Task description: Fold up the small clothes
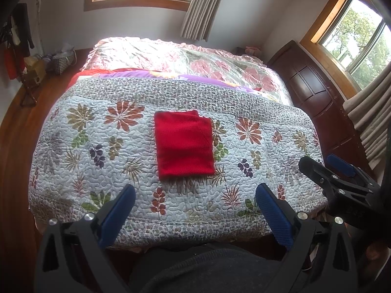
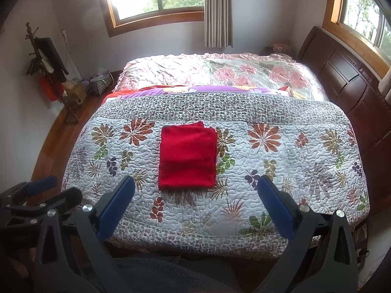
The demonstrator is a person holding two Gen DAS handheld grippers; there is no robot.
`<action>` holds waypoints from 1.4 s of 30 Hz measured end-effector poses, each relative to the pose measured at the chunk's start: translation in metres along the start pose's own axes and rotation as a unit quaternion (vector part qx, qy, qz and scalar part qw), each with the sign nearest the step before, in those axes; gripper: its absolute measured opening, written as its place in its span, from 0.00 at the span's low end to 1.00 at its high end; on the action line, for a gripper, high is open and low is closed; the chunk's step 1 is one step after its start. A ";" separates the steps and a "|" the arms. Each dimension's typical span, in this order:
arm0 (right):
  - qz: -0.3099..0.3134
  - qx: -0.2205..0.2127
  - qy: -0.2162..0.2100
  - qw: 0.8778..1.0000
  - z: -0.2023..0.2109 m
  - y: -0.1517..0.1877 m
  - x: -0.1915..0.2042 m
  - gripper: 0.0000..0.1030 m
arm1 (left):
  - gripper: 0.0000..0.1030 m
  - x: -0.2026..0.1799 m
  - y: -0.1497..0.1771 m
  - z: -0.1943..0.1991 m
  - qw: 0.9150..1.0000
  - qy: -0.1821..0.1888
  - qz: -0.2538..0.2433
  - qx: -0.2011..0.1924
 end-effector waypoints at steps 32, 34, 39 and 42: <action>-0.003 -0.009 0.005 1.000 -0.014 -0.019 -0.004 0.97 | 0.96 -0.003 -0.017 -0.017 1.000 -0.002 -0.012 0.011; -0.003 -0.008 0.005 1.000 -0.015 -0.019 -0.004 0.97 | 0.96 -0.003 -0.018 -0.017 1.000 -0.002 -0.012 0.011; -0.006 -0.007 0.006 1.000 -0.019 -0.021 -0.005 0.97 | 0.96 -0.001 -0.018 -0.019 1.000 -0.003 -0.011 0.011; -0.005 -0.007 0.007 1.000 -0.019 -0.020 -0.005 0.97 | 0.96 -0.001 -0.019 -0.019 1.000 -0.003 -0.011 0.011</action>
Point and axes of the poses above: each gripper's, at about its wrist camera, not at the fingertips, and z roughly against the way its jaws point, x to its left, y to its underside, the point moved 8 cm from there along -z, roughly the way its jaws point, and after that the axes turned 5 degrees about y, right-handed, at the moved point
